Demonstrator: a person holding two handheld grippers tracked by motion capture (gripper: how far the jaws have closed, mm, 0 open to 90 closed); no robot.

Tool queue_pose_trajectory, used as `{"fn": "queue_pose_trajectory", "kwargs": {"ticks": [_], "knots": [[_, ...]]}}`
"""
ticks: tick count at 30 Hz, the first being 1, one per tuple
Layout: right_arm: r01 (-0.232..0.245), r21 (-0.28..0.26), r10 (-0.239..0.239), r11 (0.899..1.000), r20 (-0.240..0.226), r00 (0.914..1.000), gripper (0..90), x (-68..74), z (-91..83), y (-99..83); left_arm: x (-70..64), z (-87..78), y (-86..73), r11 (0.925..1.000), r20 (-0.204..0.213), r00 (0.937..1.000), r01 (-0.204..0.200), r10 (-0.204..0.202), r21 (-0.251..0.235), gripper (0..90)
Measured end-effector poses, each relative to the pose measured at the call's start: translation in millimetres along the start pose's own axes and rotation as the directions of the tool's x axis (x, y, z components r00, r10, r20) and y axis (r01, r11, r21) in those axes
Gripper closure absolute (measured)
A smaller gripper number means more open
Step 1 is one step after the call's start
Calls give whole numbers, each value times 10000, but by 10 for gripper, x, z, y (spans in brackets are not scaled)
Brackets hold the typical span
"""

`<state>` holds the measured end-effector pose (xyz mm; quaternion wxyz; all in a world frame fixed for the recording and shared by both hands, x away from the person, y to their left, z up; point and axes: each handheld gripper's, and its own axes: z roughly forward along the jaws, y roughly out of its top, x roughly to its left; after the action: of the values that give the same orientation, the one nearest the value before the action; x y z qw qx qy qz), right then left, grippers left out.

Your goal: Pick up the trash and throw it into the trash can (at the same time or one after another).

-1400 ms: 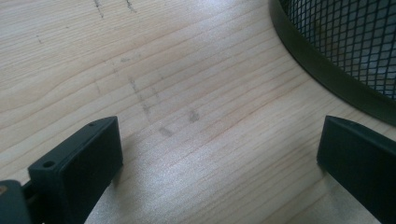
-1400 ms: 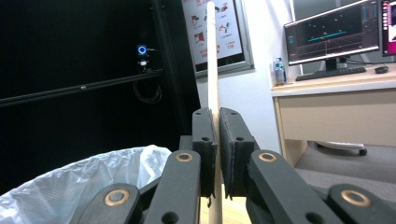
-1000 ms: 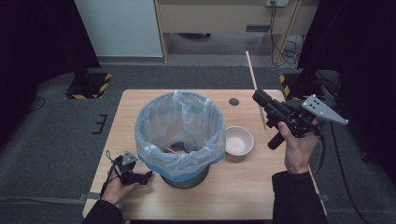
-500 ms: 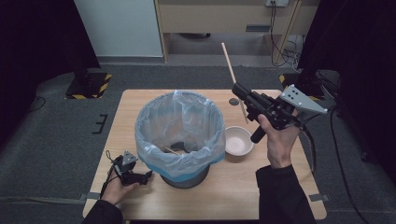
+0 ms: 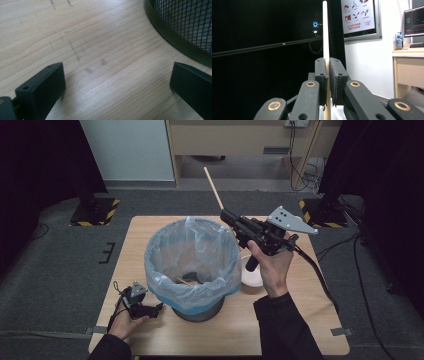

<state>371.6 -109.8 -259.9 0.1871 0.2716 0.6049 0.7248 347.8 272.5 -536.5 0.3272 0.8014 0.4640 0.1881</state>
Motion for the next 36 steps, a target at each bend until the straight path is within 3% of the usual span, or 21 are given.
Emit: {"fn": "queue_pose_trajectory", "kwargs": {"ticks": [11, 14, 18, 24, 28, 33, 36], "knots": [[96, 743, -67, 9972, -394, 9992, 846, 123, 198, -83, 1, 0, -1, 10000, 18, 10000, -11, 11, -11, 0], [153, 1115, -87, 9936, -589, 9982, 726, 131, 234, -105, 1, 0, -1, 10000, 18, 10000, -12, 12, -10, 0], [66, 859, -33, 9963, -388, 9992, 648, 84, 186, -57, 1, 1, -2, 10000, 13, 10000, -19, 19, -14, 0], [14, 487, -42, 9988, 585, 9983, 525, -138, -13, 29, 2, 0, -1, 10000, 21, 10000, -27, 27, -5, 0], [61, 742, -154, 9972, 1245, 9921, 478, -304, -162, -9, 5, -3, -1, 10000, 22, 10000, -86, 86, 34, 0], [-177, 1149, -70, 9932, 2104, 9776, 451, -580, -351, -226, 5, -3, -1, 10000, 22, 10000, -87, 87, 34, 0], [-476, 1761, -28, 9832, 2754, 9613, 431, -801, -454, -454, 5, -3, -1, 10000, 19, 10000, -90, 90, 35, 0]]}}
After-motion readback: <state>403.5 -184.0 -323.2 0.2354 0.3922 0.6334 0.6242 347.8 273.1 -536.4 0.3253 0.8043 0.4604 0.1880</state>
